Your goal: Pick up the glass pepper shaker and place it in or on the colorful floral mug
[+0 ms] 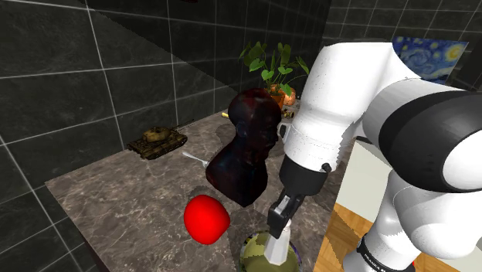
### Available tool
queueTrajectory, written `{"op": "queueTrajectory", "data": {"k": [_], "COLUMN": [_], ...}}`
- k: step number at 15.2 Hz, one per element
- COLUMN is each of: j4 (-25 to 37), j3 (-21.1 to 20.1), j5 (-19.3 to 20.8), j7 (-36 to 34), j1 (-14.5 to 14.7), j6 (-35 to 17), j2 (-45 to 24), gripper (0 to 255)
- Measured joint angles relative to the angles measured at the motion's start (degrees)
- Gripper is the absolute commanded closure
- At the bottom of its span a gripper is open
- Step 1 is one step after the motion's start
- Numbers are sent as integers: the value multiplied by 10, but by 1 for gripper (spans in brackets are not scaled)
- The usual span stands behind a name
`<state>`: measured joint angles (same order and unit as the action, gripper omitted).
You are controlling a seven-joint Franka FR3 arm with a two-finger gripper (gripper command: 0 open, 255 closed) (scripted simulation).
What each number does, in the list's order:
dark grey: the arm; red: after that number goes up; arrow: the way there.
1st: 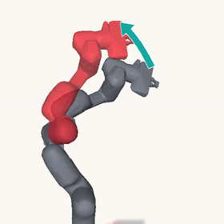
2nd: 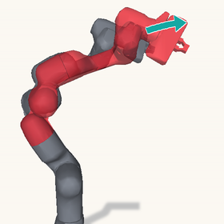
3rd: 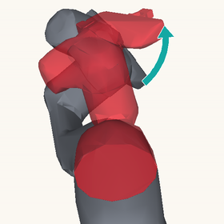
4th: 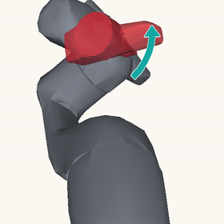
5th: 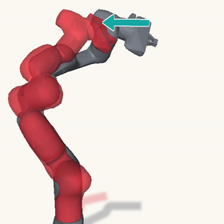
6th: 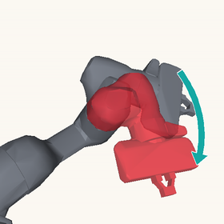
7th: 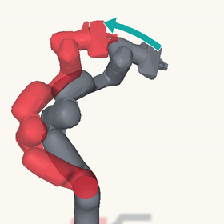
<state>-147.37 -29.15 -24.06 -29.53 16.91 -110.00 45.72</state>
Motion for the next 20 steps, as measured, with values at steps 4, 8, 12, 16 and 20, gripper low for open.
{"op": "queueTrajectory", "data": {"k": [4, 8, 12, 16, 20], "j4": [-2, -2, 5, 52, 59], "j3": [0, 0, 4, 25, 27], "j5": [0, 0, 3, 19, 21], "j7": [1, 1, 1, -2, -3], "j1": [0, 0, -1, -5, -5], "j6": [-2, -2, 7, 63, 72], "j2": [-1, 0, 2, 11, 12], "gripper": [255, 0, 0, 0, 0]}}
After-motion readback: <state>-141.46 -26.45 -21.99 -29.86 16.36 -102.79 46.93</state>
